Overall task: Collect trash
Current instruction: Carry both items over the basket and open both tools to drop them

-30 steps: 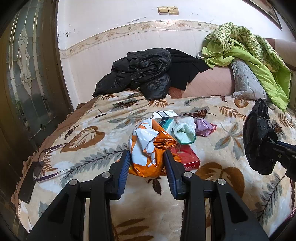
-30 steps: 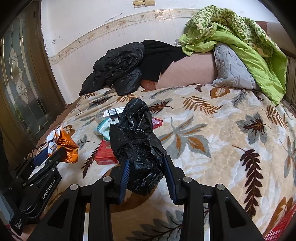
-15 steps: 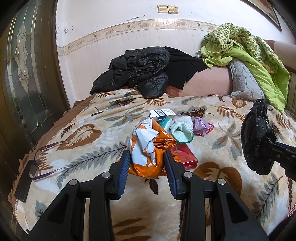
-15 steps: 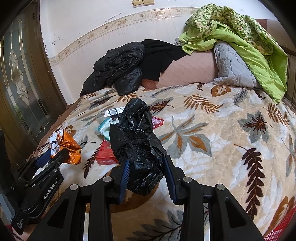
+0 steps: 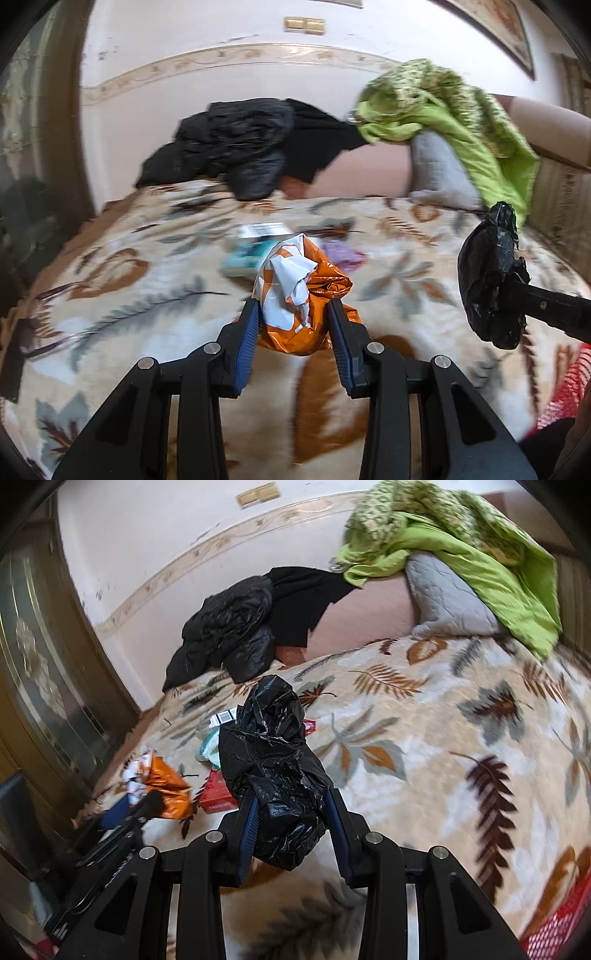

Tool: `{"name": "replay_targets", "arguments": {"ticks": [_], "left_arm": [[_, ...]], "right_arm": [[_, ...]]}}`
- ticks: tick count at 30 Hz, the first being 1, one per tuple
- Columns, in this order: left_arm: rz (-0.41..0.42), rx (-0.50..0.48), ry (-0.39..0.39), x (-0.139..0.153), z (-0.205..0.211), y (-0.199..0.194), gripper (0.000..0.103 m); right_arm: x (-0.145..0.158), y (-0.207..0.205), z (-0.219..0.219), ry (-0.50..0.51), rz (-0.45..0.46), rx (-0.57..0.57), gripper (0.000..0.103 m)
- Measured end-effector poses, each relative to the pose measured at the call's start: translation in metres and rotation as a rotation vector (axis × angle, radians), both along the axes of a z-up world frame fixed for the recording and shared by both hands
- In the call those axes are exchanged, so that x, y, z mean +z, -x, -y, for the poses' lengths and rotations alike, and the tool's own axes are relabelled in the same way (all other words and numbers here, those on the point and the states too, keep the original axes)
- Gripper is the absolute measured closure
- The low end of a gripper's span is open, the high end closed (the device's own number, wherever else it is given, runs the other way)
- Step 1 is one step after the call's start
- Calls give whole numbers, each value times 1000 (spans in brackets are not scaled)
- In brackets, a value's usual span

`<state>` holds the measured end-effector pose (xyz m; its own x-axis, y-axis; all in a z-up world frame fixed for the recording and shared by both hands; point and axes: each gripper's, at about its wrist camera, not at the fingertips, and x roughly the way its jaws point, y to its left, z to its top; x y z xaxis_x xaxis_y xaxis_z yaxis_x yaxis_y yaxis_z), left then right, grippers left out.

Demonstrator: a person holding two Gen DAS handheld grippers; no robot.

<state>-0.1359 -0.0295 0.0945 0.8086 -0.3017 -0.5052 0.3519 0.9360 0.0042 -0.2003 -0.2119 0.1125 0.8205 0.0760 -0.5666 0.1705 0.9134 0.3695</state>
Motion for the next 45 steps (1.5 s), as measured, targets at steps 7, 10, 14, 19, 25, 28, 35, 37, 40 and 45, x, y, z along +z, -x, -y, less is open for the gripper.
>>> {"name": "replay_targets", "arguments": {"ticks": [7,10,14,19,25,28,35,37,40,45], "left_arm": [[-1,-187,1,10,49,39,67],[9,-272,4,18,70,61,67],[-25,-395,29,30,102,84,67],[-74,-557,53,44,148,112,67],[-188,-774,39,44,215,147,67],[-269,-861,22,39,245,159,67],[-379,-1000,-54,19,304,193,58],[-378,-994,-87,14,312,198,38],[-396,-983,-65,10,309,196,36],[-416,-895,-12,11,285,168,36]], "right_arm": [[9,74,47,-44,10,-83,64],[10,106,69,-60,5,-134,64],[6,145,99,-76,-15,-221,64],[1,200,137,-99,-37,-350,64],[1,268,181,-102,-59,-518,64],[-4,288,195,-117,-72,-572,63],[-23,308,214,-159,-115,-653,49],[-25,312,219,-157,-129,-682,38],[-20,314,218,-134,-119,-685,37],[-11,302,213,-126,-91,-648,37]]}}
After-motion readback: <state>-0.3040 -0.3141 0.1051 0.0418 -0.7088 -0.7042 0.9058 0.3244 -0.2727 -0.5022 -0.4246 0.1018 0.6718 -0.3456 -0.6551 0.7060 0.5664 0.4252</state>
